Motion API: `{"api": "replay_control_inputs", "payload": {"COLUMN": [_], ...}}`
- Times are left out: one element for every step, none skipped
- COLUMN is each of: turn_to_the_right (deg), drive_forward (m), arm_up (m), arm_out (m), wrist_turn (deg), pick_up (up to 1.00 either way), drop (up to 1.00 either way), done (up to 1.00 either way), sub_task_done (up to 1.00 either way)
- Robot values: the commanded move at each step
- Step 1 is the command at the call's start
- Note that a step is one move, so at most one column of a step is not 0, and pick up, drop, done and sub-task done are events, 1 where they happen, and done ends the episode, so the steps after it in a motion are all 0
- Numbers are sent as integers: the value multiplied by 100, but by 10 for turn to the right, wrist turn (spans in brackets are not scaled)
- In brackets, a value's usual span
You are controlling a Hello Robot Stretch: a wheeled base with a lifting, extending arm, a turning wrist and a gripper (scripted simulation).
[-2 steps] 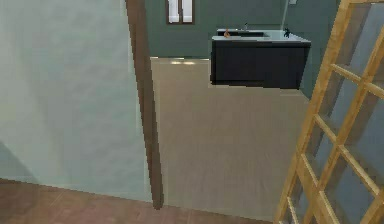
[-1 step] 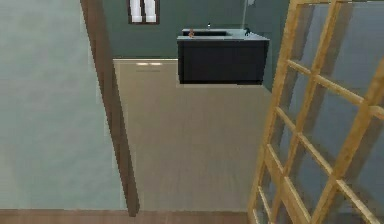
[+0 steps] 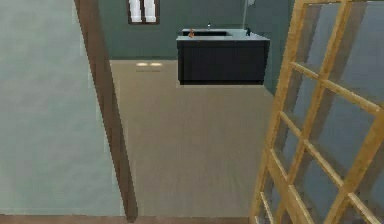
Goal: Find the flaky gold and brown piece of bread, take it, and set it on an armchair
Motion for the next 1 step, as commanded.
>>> {"api": "replay_control_inputs", "payload": {"turn_to_the_right": [0], "drive_forward": [100], "arm_up": [0], "arm_out": [0], "wrist_turn": [0], "pick_up": [0], "drop": [0], "done": [0], "sub_task_done": [0]}}
